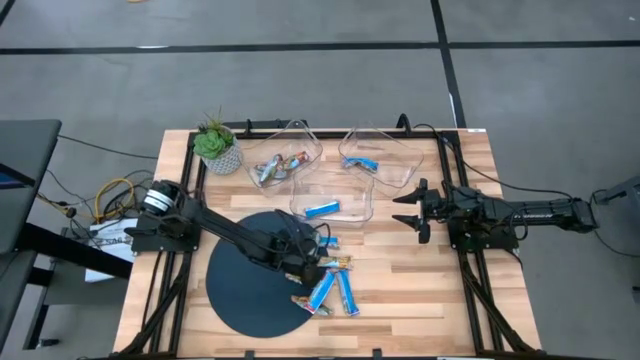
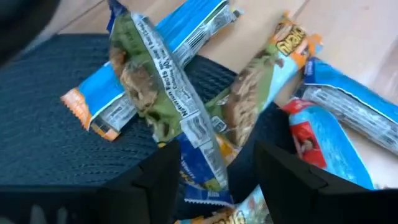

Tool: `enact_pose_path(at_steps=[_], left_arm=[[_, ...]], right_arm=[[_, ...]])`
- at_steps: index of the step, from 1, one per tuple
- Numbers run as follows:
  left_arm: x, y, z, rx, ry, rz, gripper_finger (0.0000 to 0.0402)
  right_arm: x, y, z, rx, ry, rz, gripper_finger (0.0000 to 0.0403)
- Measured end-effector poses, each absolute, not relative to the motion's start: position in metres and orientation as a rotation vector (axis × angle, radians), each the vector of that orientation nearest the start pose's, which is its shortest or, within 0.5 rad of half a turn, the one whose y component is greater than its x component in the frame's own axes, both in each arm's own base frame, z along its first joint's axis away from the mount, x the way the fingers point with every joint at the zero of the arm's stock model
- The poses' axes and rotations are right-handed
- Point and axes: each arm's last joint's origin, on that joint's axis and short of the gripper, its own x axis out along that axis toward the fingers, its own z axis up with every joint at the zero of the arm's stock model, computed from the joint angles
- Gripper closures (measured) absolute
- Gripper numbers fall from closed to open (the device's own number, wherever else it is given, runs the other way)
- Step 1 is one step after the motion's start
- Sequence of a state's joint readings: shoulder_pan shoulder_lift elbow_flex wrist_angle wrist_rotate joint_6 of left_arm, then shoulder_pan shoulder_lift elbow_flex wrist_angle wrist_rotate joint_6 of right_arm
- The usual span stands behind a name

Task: Pick and place Granola Bars by type
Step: Put the blue granola bar into the right transparent bin

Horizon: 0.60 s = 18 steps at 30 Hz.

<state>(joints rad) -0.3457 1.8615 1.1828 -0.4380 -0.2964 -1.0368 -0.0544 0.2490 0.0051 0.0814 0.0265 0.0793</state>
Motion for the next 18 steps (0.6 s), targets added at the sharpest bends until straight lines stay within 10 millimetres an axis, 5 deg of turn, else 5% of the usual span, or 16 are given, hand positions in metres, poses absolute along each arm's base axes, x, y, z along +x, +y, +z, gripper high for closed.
enact_pose_path(at_steps=[11,18], left_arm=[[0.352,-0.109,0.150,-0.586,0.942,0.573,0.0212],[0.350,-0.108,0.149,-0.552,0.962,0.577,0.0276]], right_arm=[[0.112,-0.007,0.152,0.082,0.157,-0.087,0.0163],[0.112,-0.007,0.152,0.081,0.158,-0.087,0.0163]])
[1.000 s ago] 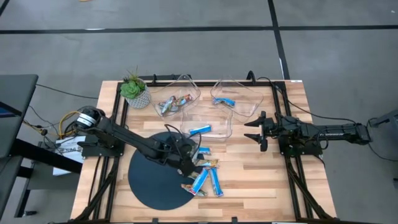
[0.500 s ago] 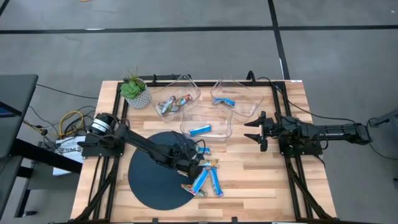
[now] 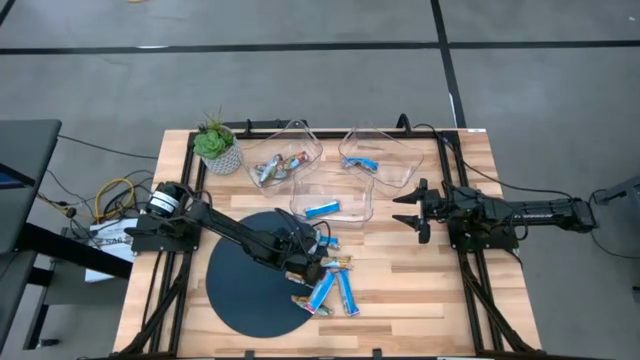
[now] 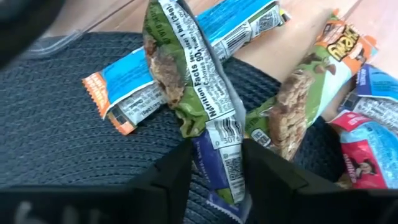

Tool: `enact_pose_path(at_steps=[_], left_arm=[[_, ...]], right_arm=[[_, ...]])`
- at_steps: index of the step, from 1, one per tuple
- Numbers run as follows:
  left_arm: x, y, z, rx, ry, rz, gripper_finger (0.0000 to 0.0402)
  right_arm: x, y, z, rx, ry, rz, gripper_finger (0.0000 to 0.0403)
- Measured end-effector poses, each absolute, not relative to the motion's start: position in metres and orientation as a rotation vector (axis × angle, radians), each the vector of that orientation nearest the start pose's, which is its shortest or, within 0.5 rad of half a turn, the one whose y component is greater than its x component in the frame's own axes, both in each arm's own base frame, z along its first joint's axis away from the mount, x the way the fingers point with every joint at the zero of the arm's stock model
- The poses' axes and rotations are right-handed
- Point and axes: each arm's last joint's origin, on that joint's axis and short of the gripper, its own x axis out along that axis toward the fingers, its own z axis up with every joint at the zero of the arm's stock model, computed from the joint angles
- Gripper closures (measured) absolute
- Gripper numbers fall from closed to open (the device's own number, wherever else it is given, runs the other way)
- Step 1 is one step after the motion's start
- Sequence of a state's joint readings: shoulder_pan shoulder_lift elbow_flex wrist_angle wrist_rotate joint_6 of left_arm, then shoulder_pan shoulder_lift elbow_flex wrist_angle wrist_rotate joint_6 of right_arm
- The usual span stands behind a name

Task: Pick and place Granola Bars by type
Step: Put the blue granola bar into the right transparent bin

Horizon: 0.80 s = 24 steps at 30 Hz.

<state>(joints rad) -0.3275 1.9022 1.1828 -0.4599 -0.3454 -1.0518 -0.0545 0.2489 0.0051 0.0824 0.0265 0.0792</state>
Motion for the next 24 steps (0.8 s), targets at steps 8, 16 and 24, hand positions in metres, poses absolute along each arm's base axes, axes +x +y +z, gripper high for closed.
enact_pose_path(at_steps=[8,16,24], left_arm=[[0.350,-0.108,0.150,-0.501,0.970,0.547,0.0366],[0.353,-0.119,0.156,-0.426,0.946,0.413,0.0375],[0.354,-0.133,0.187,-0.300,0.778,0.256,0.0374]], right_arm=[[0.112,-0.007,0.152,0.081,0.159,-0.087,0.0163],[0.112,-0.007,0.152,0.081,0.158,-0.087,0.0163],[0.112,-0.007,0.152,0.081,0.159,-0.087,0.0163]])
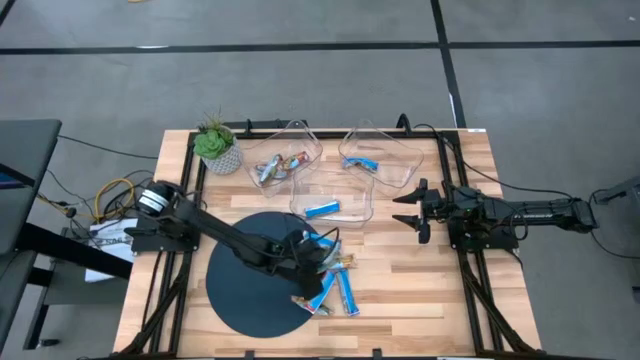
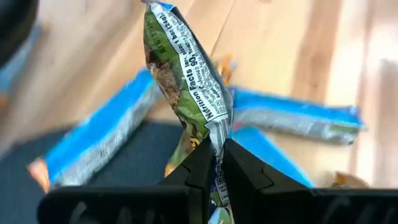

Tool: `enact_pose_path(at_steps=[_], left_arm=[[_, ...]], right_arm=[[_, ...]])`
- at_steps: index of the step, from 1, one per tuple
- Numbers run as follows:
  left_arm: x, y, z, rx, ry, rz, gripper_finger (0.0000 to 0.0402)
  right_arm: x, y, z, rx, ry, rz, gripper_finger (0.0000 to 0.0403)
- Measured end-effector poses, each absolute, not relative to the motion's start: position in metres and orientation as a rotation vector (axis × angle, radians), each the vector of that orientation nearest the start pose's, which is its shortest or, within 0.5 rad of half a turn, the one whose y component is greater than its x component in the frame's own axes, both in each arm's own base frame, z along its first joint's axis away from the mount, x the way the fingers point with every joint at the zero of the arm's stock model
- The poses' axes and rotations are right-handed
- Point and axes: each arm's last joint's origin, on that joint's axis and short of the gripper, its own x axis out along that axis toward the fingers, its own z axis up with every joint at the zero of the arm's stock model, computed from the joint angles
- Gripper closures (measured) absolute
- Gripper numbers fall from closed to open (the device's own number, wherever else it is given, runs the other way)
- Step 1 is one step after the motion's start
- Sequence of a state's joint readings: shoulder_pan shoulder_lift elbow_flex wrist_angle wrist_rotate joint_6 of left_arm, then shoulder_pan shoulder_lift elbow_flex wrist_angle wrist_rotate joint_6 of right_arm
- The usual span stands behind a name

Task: Pick and place Granola Bars by type
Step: Put the blue granola bar into the right transparent bin

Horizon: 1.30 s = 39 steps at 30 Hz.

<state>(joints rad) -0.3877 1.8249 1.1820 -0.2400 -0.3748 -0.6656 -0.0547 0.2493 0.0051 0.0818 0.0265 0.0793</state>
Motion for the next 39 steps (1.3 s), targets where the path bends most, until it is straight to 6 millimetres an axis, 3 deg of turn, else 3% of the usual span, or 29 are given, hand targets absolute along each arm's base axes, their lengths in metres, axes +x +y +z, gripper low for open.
enact_pose_path(at_steps=[6,13,18,22,27,30,33,39], left_arm=[[0.356,-0.130,0.216,-0.148,0.601,0.278,0.0373],[0.365,-0.095,0.253,0.051,0.389,0.431,0.0373],[0.376,-0.046,0.269,0.133,0.325,0.478,0.0373],[0.383,0.004,0.273,0.159,0.317,0.457,0.0372],[0.379,0.068,0.271,0.160,0.341,0.456,0.0372],[0.373,0.093,0.270,0.179,0.363,0.470,0.0372],[0.371,0.099,0.267,0.192,0.401,0.461,0.0372],[0.373,0.090,0.266,0.227,0.412,0.424,0.0372]], right_arm=[[0.112,-0.007,0.152,0.081,0.158,-0.087,0.0163],[0.112,-0.007,0.152,0.081,0.158,-0.087,0.0163],[0.112,-0.007,0.152,0.081,0.159,-0.087,0.0163],[0.112,-0.007,0.152,0.082,0.159,-0.087,0.0163],[0.112,-0.007,0.152,0.081,0.158,-0.087,0.0163],[0.112,-0.007,0.152,0.081,0.158,-0.087,0.0163],[0.112,-0.007,0.152,0.081,0.159,-0.087,0.0163],[0.112,-0.007,0.152,0.081,0.158,-0.087,0.0163]])
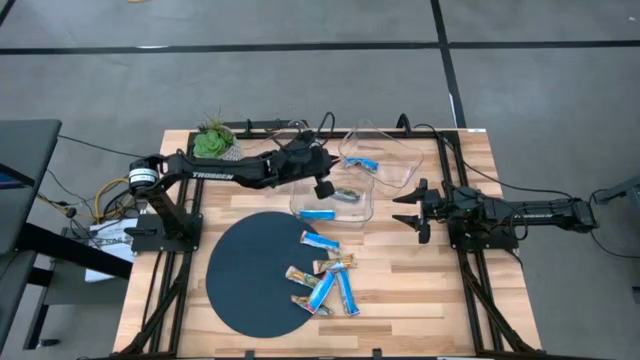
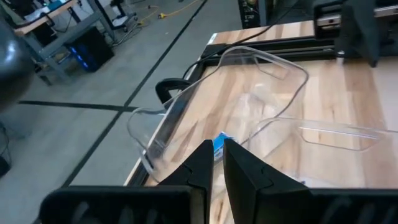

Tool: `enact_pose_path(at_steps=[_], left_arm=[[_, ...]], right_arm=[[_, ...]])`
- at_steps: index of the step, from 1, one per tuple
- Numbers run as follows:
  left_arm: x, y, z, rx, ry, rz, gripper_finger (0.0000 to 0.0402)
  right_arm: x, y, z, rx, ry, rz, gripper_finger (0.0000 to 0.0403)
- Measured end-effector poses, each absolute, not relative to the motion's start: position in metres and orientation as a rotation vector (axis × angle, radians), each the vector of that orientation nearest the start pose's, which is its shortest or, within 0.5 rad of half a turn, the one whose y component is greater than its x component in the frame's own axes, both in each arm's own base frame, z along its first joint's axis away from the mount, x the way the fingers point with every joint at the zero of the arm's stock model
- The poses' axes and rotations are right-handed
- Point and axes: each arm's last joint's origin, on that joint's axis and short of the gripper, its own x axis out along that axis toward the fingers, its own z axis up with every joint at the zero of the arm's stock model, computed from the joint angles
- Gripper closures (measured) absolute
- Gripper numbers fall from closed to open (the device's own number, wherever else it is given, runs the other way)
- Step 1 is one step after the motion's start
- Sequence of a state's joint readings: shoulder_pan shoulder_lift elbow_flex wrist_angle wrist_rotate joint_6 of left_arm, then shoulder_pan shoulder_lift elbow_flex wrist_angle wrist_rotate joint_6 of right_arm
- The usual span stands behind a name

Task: Pick and place Granola Bars by type
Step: Put the blue granola bar into the right transparent bin

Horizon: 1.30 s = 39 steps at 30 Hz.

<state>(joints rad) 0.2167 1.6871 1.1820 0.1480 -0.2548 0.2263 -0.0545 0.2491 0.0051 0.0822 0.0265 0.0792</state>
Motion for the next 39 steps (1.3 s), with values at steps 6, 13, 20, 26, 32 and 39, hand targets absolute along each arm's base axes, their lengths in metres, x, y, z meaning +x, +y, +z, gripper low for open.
enact_pose_path(at_steps=[6,13,20,26,32,39], left_arm=[[0.375,0.078,0.263,0.253,0.446,0.385,0.0372],[0.374,0.063,0.256,0.275,0.526,0.335,0.0372],[0.370,0.032,0.244,0.302,0.571,0.212,0.0372],[0.341,0.015,0.222,0.307,0.519,0.169,0.0372],[0.299,-0.002,0.203,0.223,0.551,0.095,0.0372],[0.276,0.008,0.204,0.186,0.535,0.181,0.0372]], right_arm=[[0.112,-0.007,0.152,0.081,0.158,-0.087,0.0163],[0.112,-0.007,0.152,0.081,0.158,-0.087,0.0163],[0.112,-0.007,0.152,0.082,0.158,-0.087,0.0163],[0.112,-0.007,0.152,0.081,0.158,-0.087,0.0163],[0.112,-0.007,0.152,0.081,0.158,-0.087,0.0163],[0.112,-0.007,0.152,0.081,0.158,-0.087,0.0163]])
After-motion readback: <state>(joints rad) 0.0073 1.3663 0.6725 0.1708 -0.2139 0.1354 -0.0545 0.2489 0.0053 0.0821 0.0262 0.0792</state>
